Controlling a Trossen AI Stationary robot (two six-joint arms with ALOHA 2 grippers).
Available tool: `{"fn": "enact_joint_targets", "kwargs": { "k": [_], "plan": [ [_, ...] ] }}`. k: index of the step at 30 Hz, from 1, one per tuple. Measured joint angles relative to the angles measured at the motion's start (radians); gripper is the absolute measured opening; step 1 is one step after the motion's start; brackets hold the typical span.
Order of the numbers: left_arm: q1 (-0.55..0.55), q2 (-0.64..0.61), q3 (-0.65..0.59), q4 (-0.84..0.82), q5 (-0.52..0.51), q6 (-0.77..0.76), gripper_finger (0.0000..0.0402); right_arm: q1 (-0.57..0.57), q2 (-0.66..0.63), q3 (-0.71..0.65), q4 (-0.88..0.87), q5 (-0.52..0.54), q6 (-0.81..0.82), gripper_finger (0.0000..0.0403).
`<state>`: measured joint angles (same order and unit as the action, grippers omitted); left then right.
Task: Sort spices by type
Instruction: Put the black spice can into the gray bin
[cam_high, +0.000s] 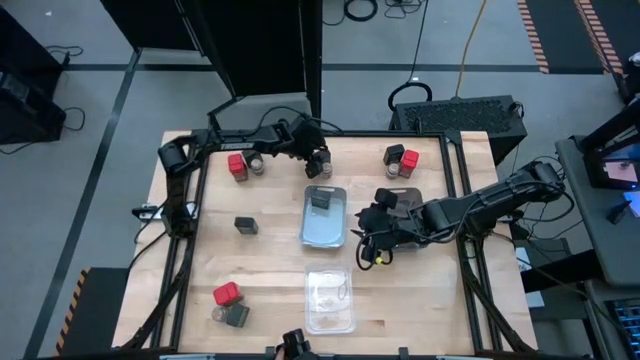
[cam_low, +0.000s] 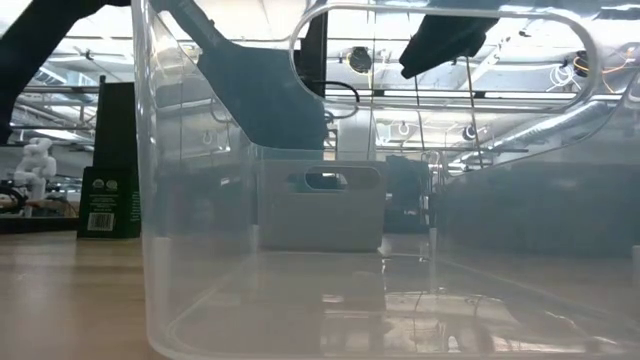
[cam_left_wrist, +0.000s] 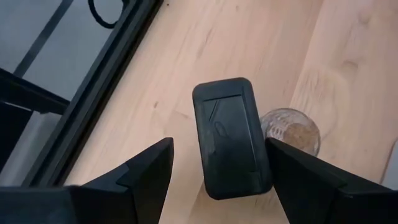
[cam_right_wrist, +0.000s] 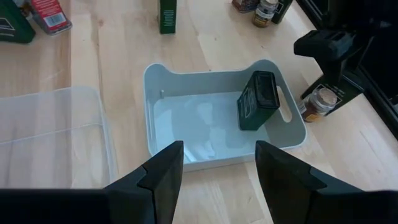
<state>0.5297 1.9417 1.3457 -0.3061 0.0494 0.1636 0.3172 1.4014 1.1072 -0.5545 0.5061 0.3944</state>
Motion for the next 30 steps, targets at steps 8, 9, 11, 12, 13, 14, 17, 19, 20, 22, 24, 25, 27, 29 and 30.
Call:
{"fn": "enact_joint_targets", "kwargs": {
  "k": [8, 9, 11, 12, 13, 14, 17, 19, 20, 22, 24, 25, 27, 29, 30],
  "plan": [
    [0.004, 0.015, 0.0, 0.0, -0.003, 0.013, 0.0257, 0.0, 0.0, 0.0, -0.001, 0.0, 0.006, 0.0185],
    [0.005, 0.015, 0.0, 0.0, -0.004, 0.021, 0.0257, 0.0, 0.0, 0.0, -0.001, 0.0, 0.006, 0.0185],
    [0.005, 0.015, 0.0, -0.002, -0.006, 0.027, 0.0252, 0.0, 0.0, 0.0, -0.001, 0.0, 0.006, 0.0185],
    [0.005, 0.015, 0.0, -0.002, -0.009, 0.027, 0.0246, 0.0, 0.0, 0.0, -0.001, 0.0, 0.006, 0.0185],
    [0.005, 0.015, 0.0, -0.001, -0.016, 0.028, 0.0239, 0.0, 0.0, 0.0, -0.001, 0.0, 0.006, 0.0185],
    [0.005, 0.015, 0.0, -0.001, -0.021, 0.028, 0.0229, 0.0, 0.0, 0.0, -0.001, 0.0, 0.006, 0.0185],
    [0.005, 0.015, 0.0, 0.0, -0.024, 0.029, 0.0196, 0.0, 0.0, 0.0, -0.001, 0.0, 0.006, 0.0185],
    [0.005, 0.015, 0.0, 0.001, -0.024, 0.029, 0.0174, 0.0, 0.0, 0.0, -0.001, 0.0, 0.007, 0.0185],
    [0.005, 0.015, 0.0, 0.001, -0.024, 0.029, 0.0163, 0.0, 0.0, 0.0, -0.001, 0.0, 0.01, 0.0185],
    [0.005, 0.015, 0.0, 0.002, -0.024, 0.03, 0.0148, 0.0, 0.0, 0.0, -0.001, 0.0, 0.013, 0.0185],
    [0.005, 0.015, 0.0, 0.003, -0.024, 0.034, 0.0141, 0.0, 0.0, 0.0, -0.001, 0.0, 0.013, 0.0185],
    [0.005, 0.015, 0.0, 0.003, -0.024, 0.035, 0.014, 0.0, 0.0, 0.0, -0.001, 0.0, 0.014, 0.0185],
    [0.005, 0.015, 0.0, 0.004, -0.024, 0.035, 0.014, 0.0, 0.0, 0.0, -0.001, 0.0, 0.014, 0.0185],
    [0.005, 0.012, -0.001, 0.004, -0.026, 0.038, 0.014, 0.0, 0.0, 0.0, -0.001, 0.0, 0.013, 0.0185],
    [0.005, 0.009, -0.001, 0.005, -0.027, 0.047, 0.014, 0.0, 0.0, 0.0, -0.001, 0.0, 0.014, 0.0185]
  ]
}}
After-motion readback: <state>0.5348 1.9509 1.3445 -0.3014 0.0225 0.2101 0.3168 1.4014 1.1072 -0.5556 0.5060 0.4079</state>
